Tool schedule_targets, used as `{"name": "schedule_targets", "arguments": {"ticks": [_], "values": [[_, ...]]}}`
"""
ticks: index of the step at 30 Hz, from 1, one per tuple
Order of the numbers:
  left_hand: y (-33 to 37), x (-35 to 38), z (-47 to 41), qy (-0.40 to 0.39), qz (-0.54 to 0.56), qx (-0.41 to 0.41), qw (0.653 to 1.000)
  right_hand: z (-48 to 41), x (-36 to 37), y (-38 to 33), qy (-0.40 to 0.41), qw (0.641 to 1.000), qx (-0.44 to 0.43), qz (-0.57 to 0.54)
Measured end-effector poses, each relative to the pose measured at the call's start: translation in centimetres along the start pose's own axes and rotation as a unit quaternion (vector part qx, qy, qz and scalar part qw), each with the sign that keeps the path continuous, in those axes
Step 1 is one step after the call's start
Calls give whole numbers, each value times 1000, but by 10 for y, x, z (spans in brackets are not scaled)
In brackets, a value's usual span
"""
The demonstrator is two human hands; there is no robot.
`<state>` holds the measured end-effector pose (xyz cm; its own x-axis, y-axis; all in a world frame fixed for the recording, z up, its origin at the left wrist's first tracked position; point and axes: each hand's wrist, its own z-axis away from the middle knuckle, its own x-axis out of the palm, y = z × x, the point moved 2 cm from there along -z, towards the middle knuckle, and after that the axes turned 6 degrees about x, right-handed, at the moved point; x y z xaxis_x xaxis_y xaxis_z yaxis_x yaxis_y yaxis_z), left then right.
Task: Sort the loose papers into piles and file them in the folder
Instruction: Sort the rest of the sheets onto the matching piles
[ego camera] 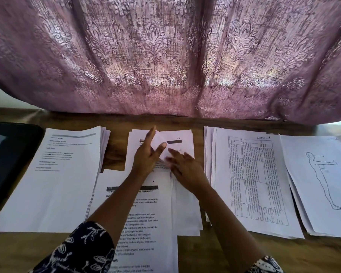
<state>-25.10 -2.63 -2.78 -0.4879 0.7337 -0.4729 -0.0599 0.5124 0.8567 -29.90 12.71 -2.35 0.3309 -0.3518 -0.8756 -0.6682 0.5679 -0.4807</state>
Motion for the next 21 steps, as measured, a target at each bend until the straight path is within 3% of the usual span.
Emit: {"name": "schedule_targets", "arguments": {"ticks": [3, 5, 7, 11, 13, 15, 17, 19, 21], "values": [[-6, 3, -3, -16, -87, 9, 996, -12, -11, 5, 61, 987, 95, -110], [-7, 4, -3, -21, -113, 15, 993, -25, -18, 19, 74, 988, 125, -57], [-7, 3, -4, -19, -125, 8, 992, -34, -18, 32, 37, 989, 138, 31], [-6, 4, -4, -19, -127, 1, 992, -33, -16, 32, 35, 988, 114, 99], [-7, 4, -4, -20, -122, 0, 992, -29, -17, 26, 52, 988, 124, 72], [-5, 3, -2, -15, -98, 3, 995, -21, -21, 17, 77, 985, 154, -26], [-3, 1, 0, 0, -20, -5, 1000, -9, -19, 2, 74, 986, 118, -95], [0, -1, 3, 16, 52, -19, 998, 2, -8, -9, 45, 998, 21, -45], [1, -2, 1, 8, 35, -30, 999, 7, 1, -10, -7, 1000, 11, 10]]}}
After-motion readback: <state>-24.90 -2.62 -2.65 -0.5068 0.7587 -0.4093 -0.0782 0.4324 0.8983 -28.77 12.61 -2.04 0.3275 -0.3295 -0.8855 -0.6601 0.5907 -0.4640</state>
